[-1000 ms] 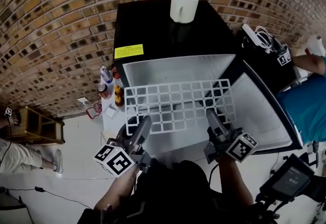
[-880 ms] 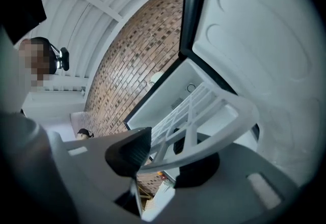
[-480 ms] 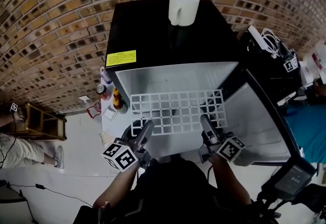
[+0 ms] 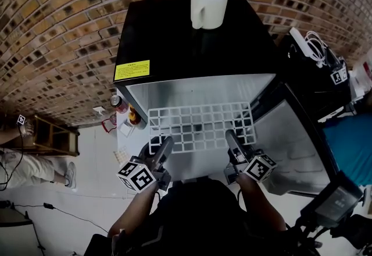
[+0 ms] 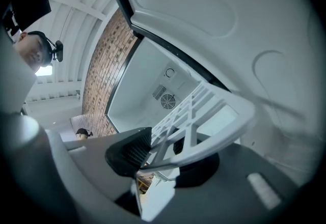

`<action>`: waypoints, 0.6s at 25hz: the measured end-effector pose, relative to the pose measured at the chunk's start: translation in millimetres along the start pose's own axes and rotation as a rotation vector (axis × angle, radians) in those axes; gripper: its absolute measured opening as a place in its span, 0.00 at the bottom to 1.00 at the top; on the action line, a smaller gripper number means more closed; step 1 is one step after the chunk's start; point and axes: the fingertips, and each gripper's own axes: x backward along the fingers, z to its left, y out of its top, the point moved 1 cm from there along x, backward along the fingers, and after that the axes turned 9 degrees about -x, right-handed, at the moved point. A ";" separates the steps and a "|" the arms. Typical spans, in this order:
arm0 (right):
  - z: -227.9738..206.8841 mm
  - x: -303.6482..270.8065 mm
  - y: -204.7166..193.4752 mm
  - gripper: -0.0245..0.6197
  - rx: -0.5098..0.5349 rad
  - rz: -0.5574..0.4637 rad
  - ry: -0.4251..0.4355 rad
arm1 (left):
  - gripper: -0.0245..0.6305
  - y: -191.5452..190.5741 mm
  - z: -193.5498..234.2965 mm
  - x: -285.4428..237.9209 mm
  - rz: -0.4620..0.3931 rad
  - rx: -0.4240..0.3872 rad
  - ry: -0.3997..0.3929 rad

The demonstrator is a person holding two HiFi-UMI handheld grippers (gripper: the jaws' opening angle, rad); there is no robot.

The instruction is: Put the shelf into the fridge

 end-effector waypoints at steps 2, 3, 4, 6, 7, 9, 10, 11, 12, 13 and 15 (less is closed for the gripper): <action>0.7 -2.2 -0.2 0.26 -0.005 0.002 0.002 | 0.26 0.4 1.5 -0.2 0.003 0.003 0.001; 1.1 -2.2 -0.2 0.26 -0.005 0.003 0.000 | 0.26 0.2 1.6 -0.1 0.002 0.006 0.000; 1.6 -2.0 0.5 0.26 -0.005 0.004 -0.004 | 0.26 0.1 1.5 -0.4 -0.002 0.007 -0.001; 1.9 -1.1 3.6 0.26 -0.006 -0.001 -0.014 | 0.26 0.1 0.4 -3.3 -0.010 0.010 -0.008; 1.8 -0.4 4.9 0.26 -0.009 -0.003 -0.018 | 0.26 0.3 -0.6 -4.9 -0.012 0.012 -0.011; 1.5 0.4 5.1 0.26 -0.014 0.001 -0.030 | 0.26 0.5 -1.8 -5.3 -0.009 0.018 -0.009; 1.2 0.3 4.4 0.26 -0.010 0.006 -0.038 | 0.26 0.4 -1.4 -4.4 -0.003 0.025 -0.002; 1.1 -0.5 3.9 0.26 -0.004 0.011 -0.045 | 0.26 0.1 -0.1 -3.4 0.001 0.034 0.005; 1.4 -1.7 3.8 0.26 0.002 0.016 -0.047 | 0.26 -0.3 1.6 -2.6 -0.002 0.043 0.010; 2.0 -2.9 4.2 0.26 0.004 0.019 -0.045 | 0.26 -0.5 2.9 -2.3 -0.007 0.049 0.013; 3.1 -4.3 4.8 0.26 0.003 0.021 -0.039 | 0.26 -0.8 3.7 -2.1 -0.012 0.052 0.013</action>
